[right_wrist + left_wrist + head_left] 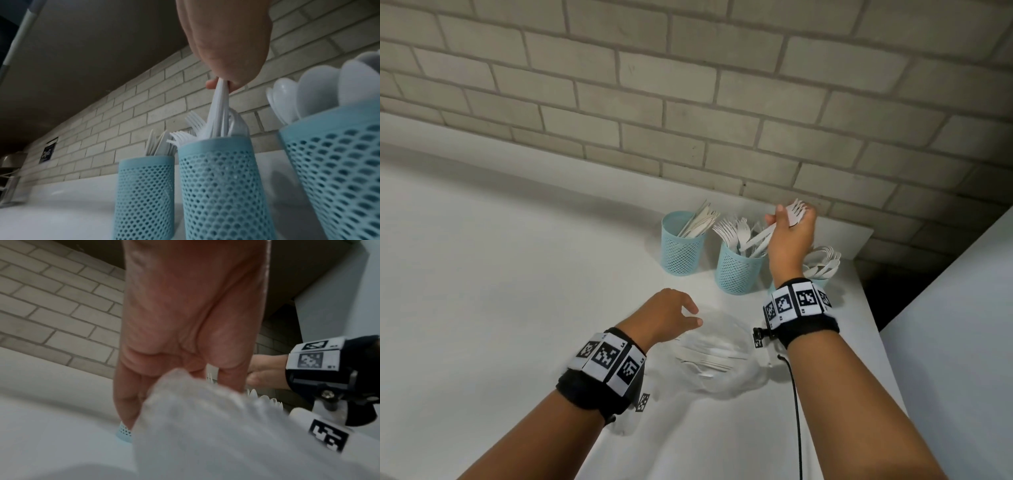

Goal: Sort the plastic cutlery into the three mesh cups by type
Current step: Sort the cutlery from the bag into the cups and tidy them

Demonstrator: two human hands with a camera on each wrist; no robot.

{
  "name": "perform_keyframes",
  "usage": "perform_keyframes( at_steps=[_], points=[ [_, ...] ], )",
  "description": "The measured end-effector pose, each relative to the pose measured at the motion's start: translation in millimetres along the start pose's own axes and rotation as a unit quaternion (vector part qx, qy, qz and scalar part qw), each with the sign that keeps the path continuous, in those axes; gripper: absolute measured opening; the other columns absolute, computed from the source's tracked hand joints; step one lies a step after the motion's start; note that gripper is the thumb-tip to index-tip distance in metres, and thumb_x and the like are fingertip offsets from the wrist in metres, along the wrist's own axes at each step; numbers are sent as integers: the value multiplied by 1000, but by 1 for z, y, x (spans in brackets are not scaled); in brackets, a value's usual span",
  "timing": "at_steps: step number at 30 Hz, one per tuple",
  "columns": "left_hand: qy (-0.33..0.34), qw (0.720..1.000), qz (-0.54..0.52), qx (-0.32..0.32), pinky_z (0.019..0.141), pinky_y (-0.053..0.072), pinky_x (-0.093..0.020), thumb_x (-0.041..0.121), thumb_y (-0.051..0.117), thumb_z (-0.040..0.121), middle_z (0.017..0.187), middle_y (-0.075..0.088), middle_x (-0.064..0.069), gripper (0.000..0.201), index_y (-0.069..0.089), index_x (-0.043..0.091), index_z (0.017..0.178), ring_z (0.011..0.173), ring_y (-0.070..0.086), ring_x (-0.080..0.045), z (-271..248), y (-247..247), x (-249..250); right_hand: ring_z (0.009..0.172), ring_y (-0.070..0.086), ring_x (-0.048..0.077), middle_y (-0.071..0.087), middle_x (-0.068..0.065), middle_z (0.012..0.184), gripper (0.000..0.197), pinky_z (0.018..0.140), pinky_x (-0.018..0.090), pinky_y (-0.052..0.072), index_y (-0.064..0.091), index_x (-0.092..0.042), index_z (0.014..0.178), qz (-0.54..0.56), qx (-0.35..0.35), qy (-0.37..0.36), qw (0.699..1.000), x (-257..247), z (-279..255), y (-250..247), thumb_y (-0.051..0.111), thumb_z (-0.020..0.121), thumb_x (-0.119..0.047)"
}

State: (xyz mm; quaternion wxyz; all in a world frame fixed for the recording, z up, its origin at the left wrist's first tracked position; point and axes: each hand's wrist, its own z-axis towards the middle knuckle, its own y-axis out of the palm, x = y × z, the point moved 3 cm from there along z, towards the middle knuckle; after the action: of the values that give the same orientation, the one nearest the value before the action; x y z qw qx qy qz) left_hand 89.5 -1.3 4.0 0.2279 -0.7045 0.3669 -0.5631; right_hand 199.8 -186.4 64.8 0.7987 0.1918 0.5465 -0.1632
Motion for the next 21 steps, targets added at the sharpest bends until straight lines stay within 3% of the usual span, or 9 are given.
perform_keyframes(
  at_steps=[3,5,7,10,12,15,18,20,21],
  points=[
    [-7,1000,-12,-10,87,37,-20,36,64,86,128,54,0,32,62,18,113,113,54,-14,1,0,-1,82,67,21,65,2,86,8,80,39,54,52,-13,92,-57,-23,3,998,16,3,4,55,94,-21],
    [-11,1000,-27,-11,87,38,-20,35,64,86,125,57,0,31,63,17,111,111,55,-13,2,0,-2,87,62,24,64,10,97,12,83,33,49,56,-9,94,-110,-27,-21,993,18,5,6,56,93,-21],
    [-11,999,-39,-8,88,39,-21,34,65,85,121,59,0,28,64,17,108,107,56,-12,3,0,-3,86,54,17,59,14,106,10,83,25,44,59,-4,96,-158,-24,-67,985,14,6,7,54,91,-11],
    [-10,999,-49,-5,87,40,-21,29,67,85,118,60,0,25,65,16,106,101,55,-10,5,1,-4,96,56,22,58,14,111,22,91,31,46,62,-3,101,-203,-51,-148,967,12,5,10,45,88,2],
    [-7,999,-47,-4,84,39,-19,25,68,84,119,59,-1,24,66,15,106,96,52,-8,5,0,-4,112,54,27,59,14,120,28,99,33,41,63,-4,111,-274,-109,-180,938,16,2,16,43,91,-1],
    [3,1000,-11,-10,76,37,-15,12,65,84,122,56,-1,19,69,17,103,91,50,-8,3,-1,-3,134,37,28,50,14,138,37,109,34,28,51,-5,132,-418,-210,-199,861,25,-8,22,39,97,-12],
    [7,999,29,-26,57,37,-6,-8,47,82,132,53,-4,39,72,18,97,96,59,-18,0,-3,-1,144,18,25,36,11,150,44,115,37,18,35,-7,143,-481,-263,-178,817,22,-10,25,34,100,-19],
    [-3,998,58,-38,75,44,-11,-12,37,84,139,49,-4,48,71,16,105,115,55,-21,-2,-4,0,146,11,26,30,10,153,45,117,40,13,34,-8,143,-520,-297,-159,785,17,-9,26,33,101,-22],
    [-11,997,69,-37,86,43,-18,-10,35,86,140,47,-4,49,69,16,111,120,51,-20,-3,-4,0,145,11,27,30,10,153,43,116,40,12,39,-9,141,-518,-301,-159,785,12,-11,27,36,100,-21]
  ],
)
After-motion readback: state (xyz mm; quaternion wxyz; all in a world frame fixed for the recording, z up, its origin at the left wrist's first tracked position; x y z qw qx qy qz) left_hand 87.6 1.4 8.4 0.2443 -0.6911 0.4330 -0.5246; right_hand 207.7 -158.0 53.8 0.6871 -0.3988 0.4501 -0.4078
